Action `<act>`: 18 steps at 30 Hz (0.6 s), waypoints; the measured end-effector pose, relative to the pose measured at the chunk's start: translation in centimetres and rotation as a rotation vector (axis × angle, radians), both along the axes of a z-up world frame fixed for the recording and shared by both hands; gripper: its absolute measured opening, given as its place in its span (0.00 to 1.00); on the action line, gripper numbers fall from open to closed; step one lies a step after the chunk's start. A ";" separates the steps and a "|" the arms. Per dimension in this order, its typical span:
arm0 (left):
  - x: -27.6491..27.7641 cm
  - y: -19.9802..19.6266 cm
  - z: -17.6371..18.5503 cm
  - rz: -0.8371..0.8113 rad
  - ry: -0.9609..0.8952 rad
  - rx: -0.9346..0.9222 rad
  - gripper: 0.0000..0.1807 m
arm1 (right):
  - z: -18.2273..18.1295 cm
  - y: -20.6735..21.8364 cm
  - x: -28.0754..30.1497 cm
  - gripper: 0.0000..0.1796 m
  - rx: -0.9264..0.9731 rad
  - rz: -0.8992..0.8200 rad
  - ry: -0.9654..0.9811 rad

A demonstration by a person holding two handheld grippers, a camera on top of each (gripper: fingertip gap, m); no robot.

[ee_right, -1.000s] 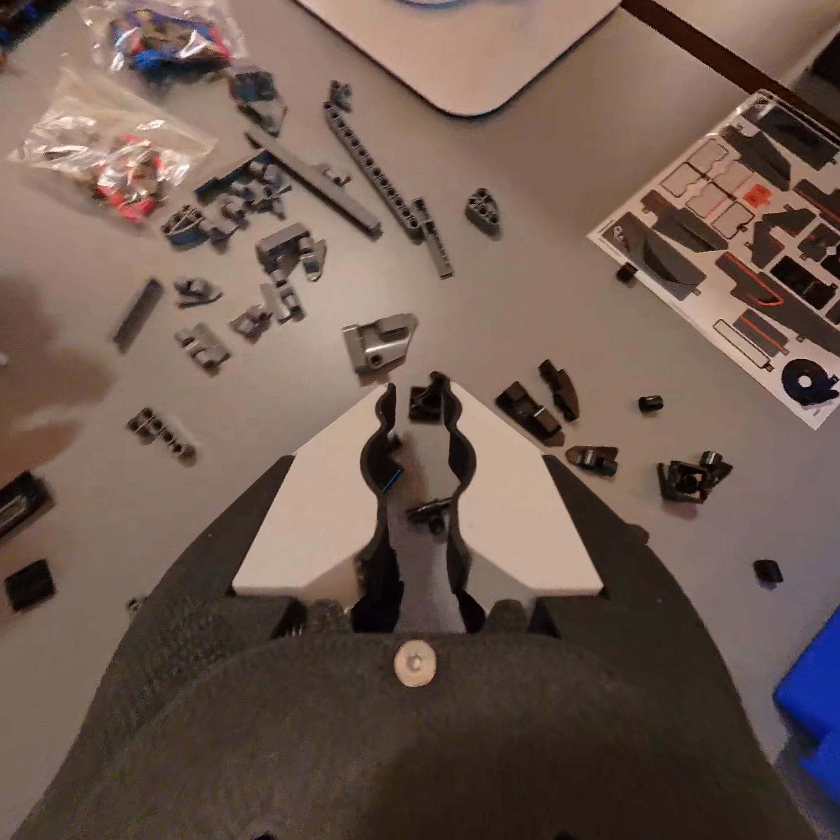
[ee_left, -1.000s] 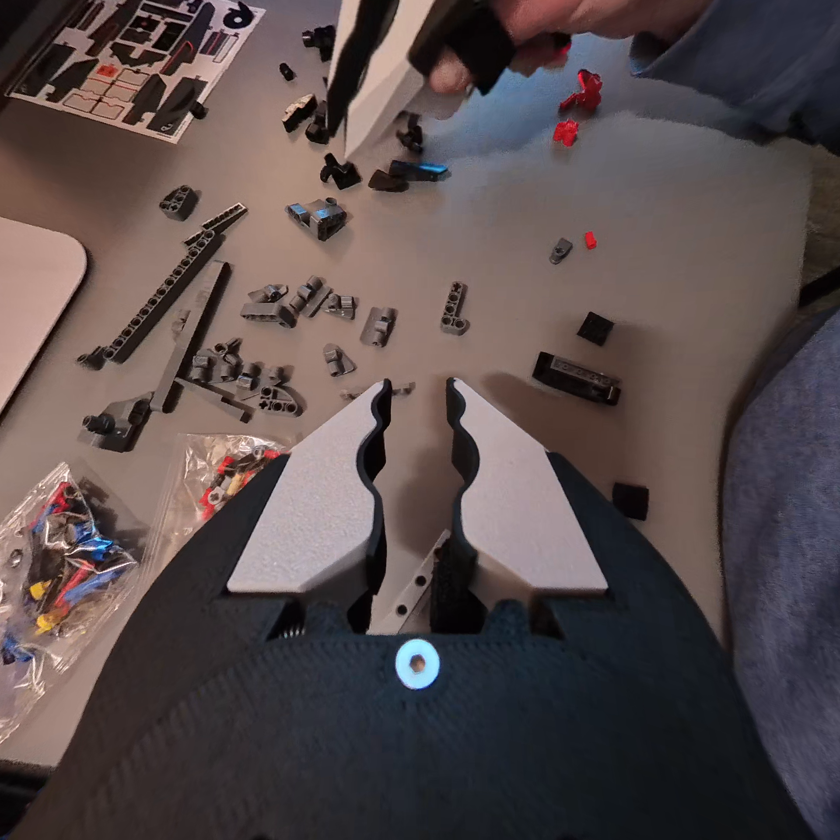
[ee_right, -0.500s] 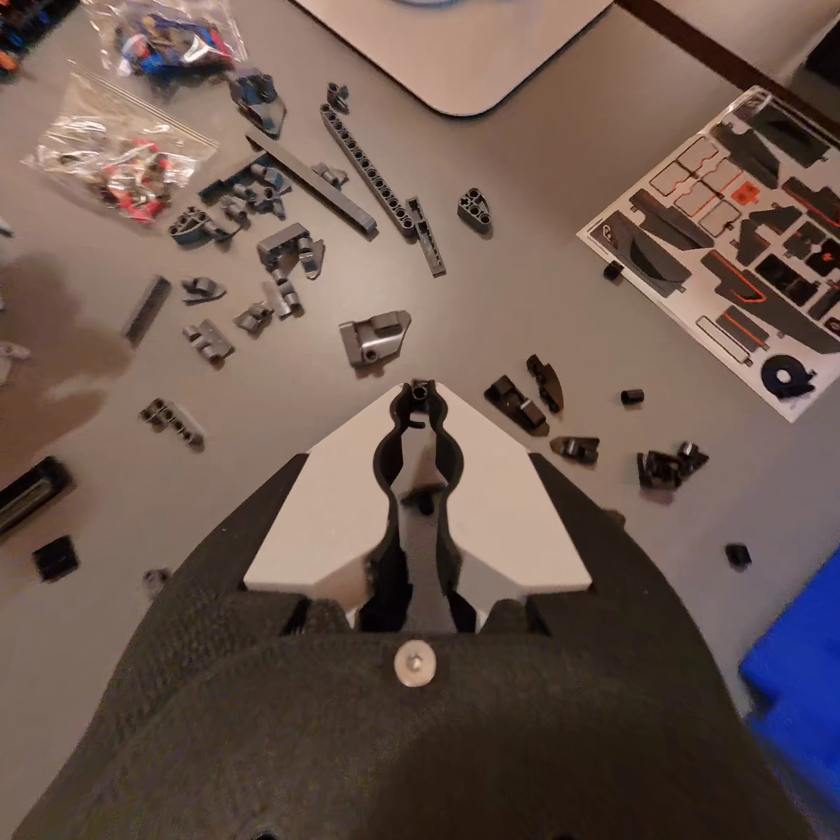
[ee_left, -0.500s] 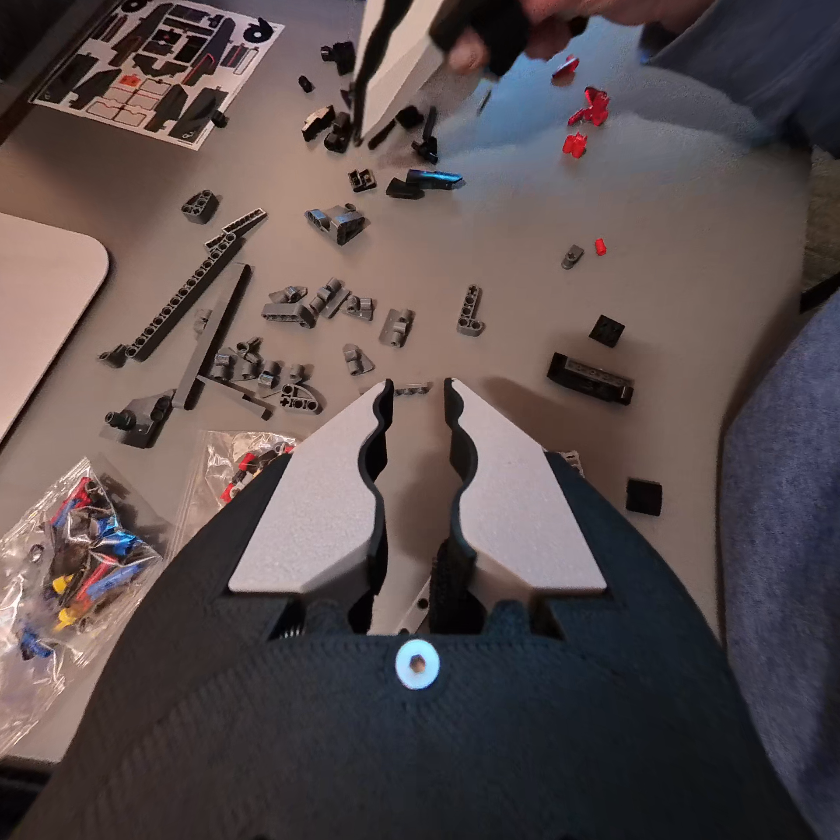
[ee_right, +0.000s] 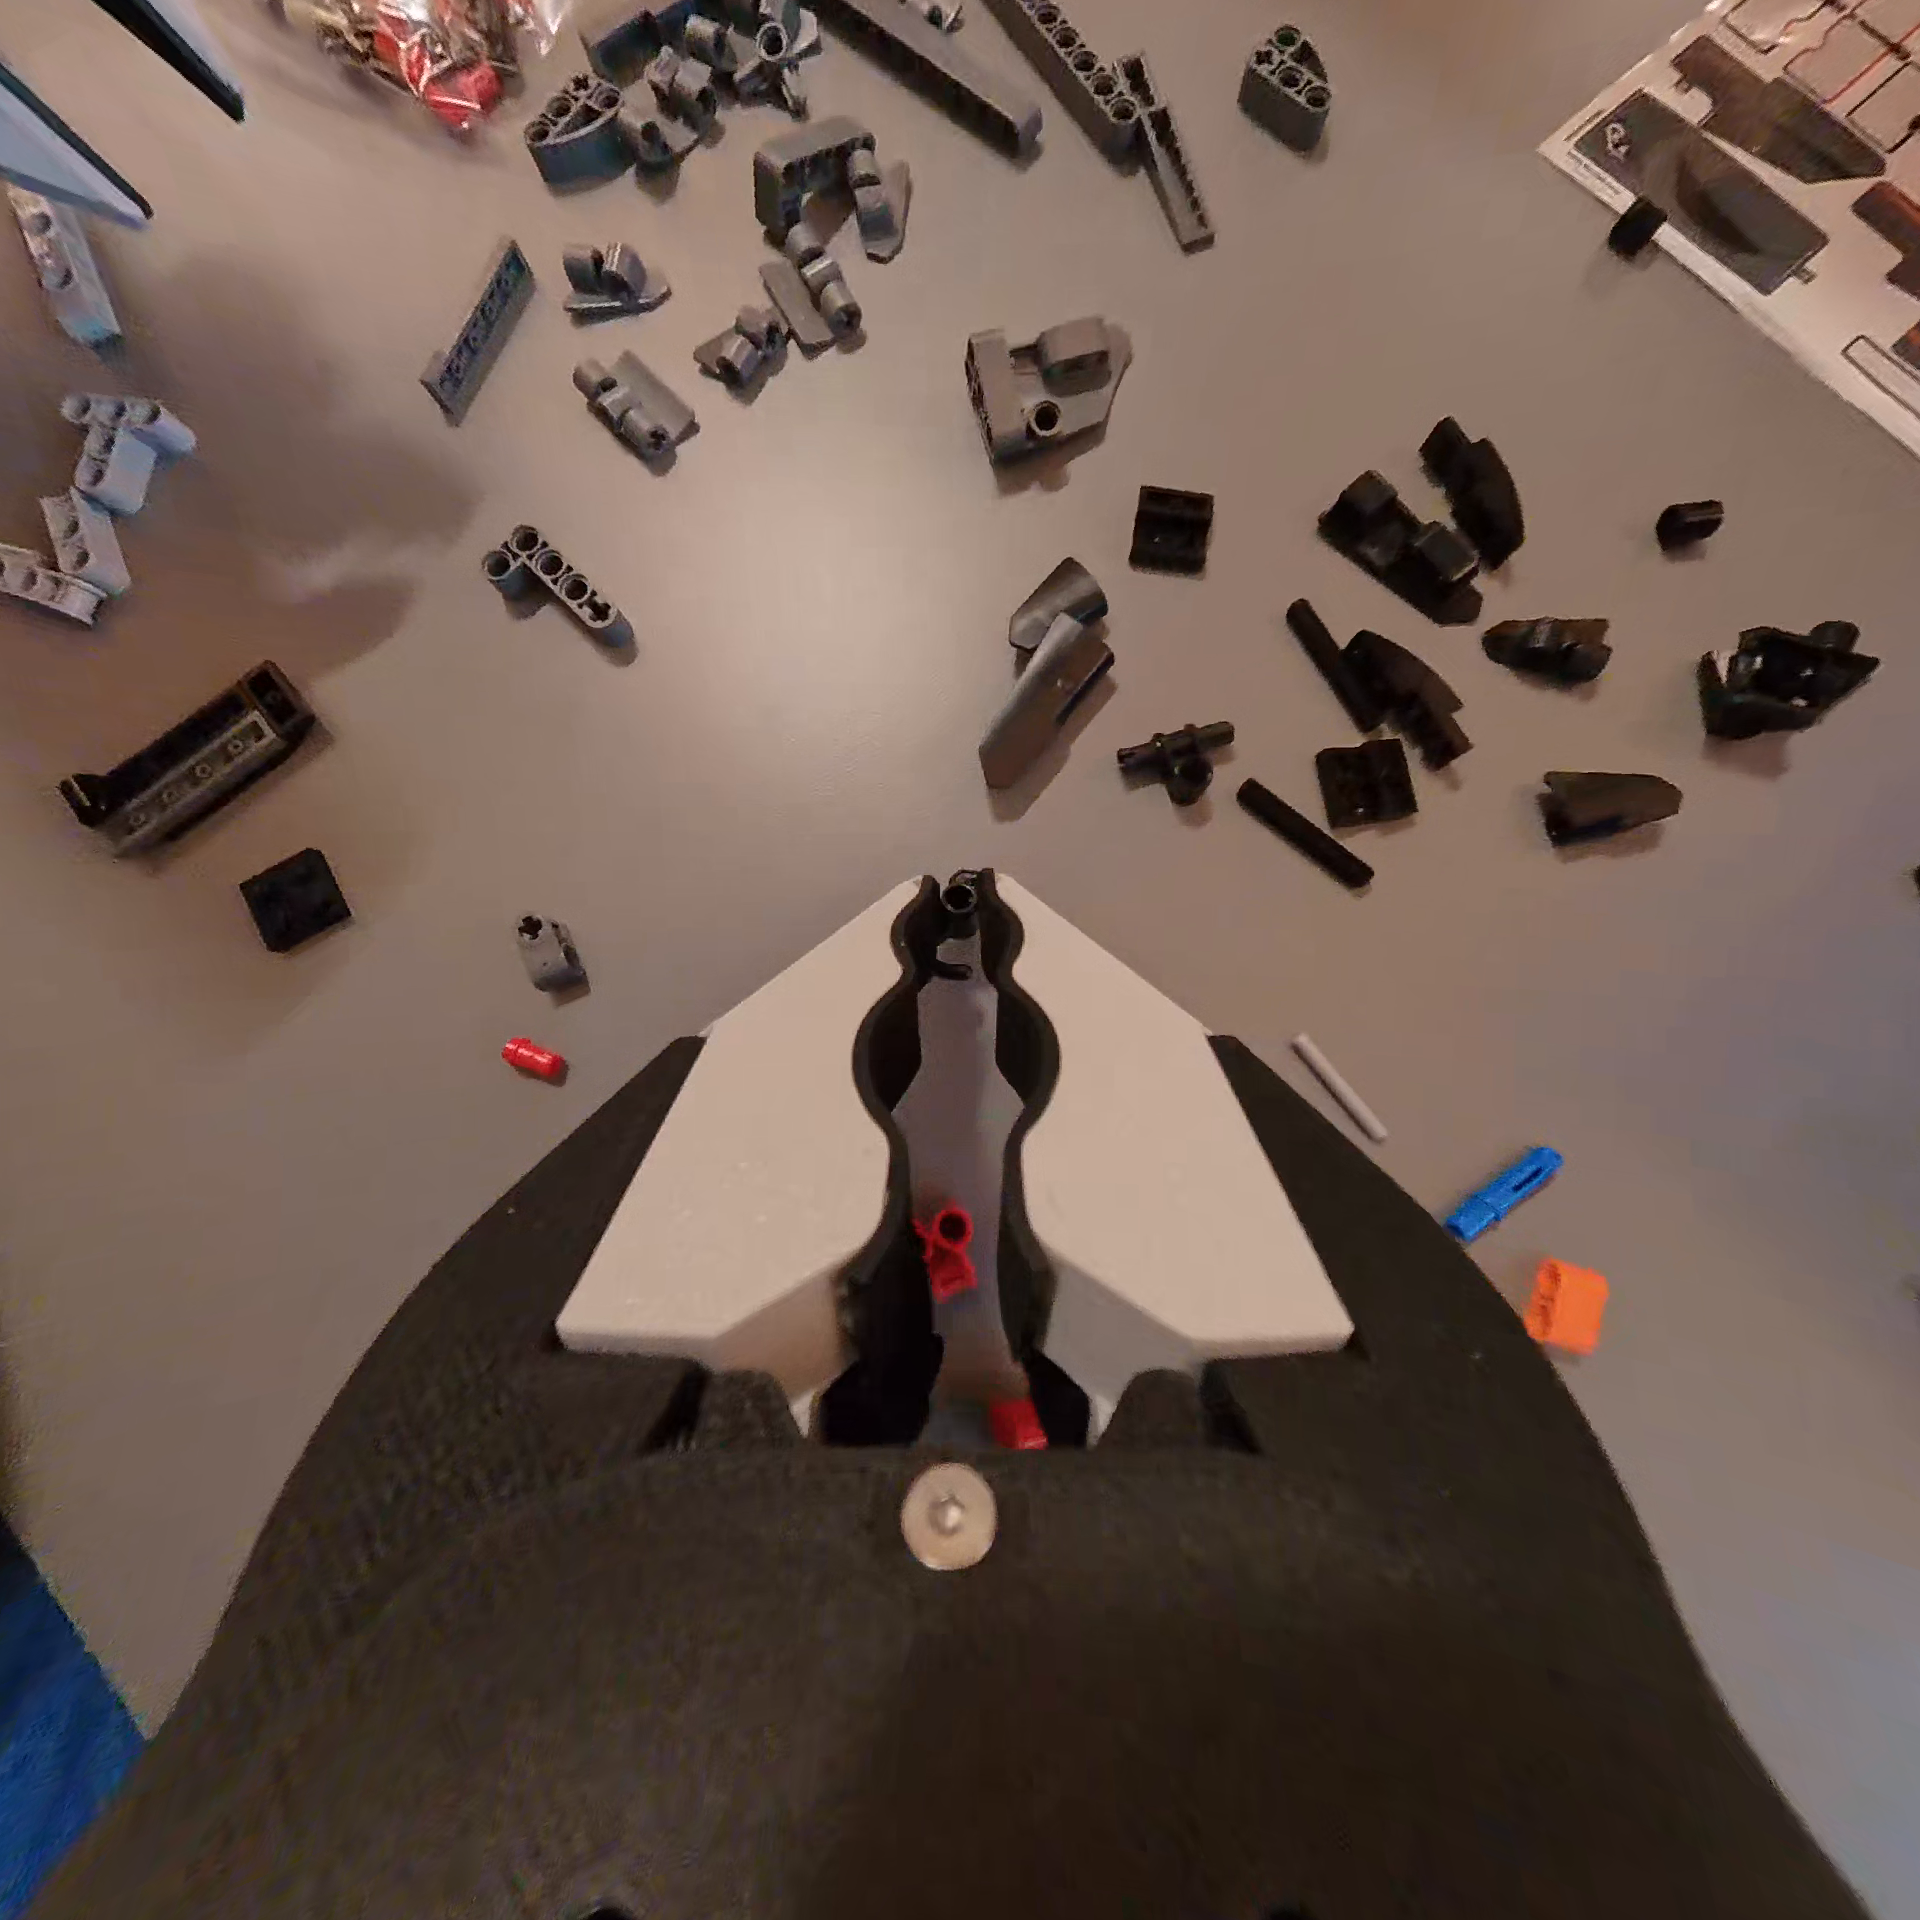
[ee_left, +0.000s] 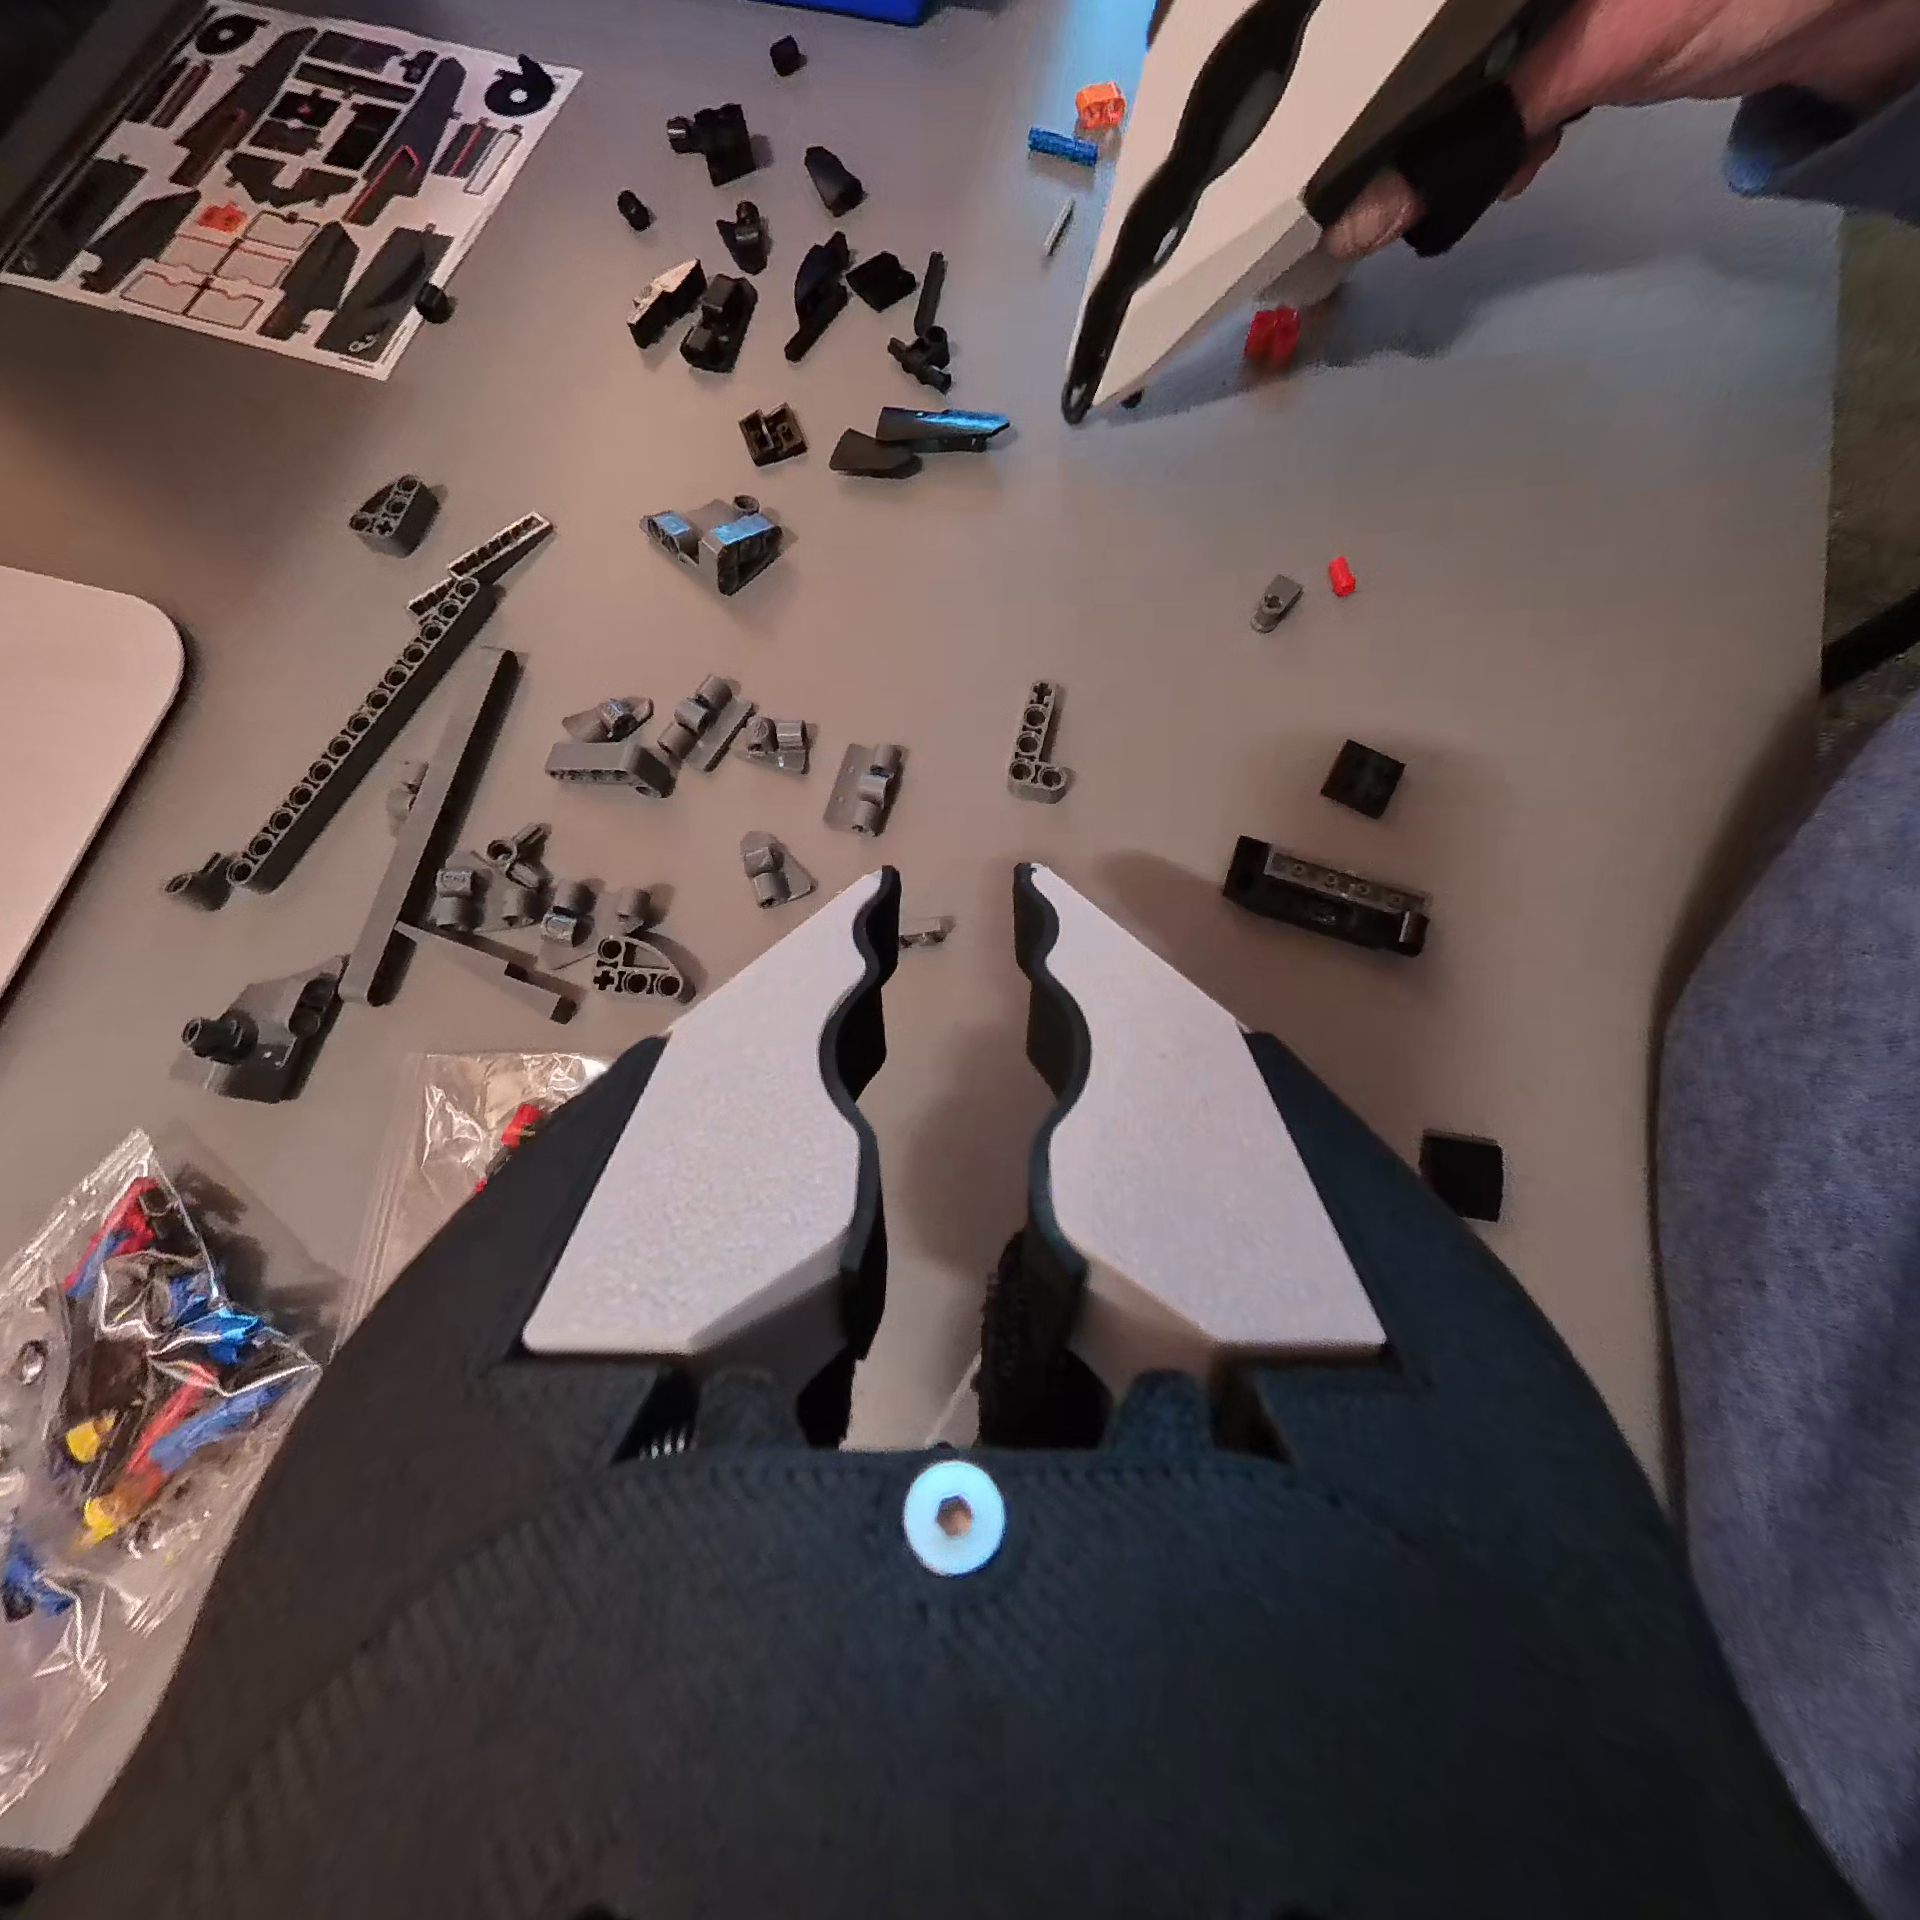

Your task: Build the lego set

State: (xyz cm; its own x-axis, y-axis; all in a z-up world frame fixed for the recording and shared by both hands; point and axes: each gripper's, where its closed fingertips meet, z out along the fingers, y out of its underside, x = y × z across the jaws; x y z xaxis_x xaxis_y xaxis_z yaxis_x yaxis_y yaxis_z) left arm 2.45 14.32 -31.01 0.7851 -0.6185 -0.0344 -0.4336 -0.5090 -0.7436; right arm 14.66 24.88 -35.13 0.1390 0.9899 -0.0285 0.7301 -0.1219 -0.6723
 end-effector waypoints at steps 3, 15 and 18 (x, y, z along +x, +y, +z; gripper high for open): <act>-0.2 -0.1 -0.1 0.008 0.003 -0.007 0.11 | -0.3 -0.1 -0.3 0.04 0.003 0.007 0.000; 0.0 0.3 0.0 0.002 -0.002 -0.003 0.11 | 1.6 1.0 1.3 0.08 0.023 -0.041 0.032; 0.0 0.3 0.1 0.002 -0.001 0.001 0.11 | 2.0 1.5 2.1 0.08 0.032 -0.066 0.037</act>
State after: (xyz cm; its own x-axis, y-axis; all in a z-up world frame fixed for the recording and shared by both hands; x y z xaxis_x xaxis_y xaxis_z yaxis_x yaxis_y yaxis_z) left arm 2.46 14.59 -30.90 0.7866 -0.6165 -0.0341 -0.4315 -0.5093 -0.7446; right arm 16.77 26.41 -33.14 0.2036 0.9791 -0.0031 0.6958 -0.1469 -0.7030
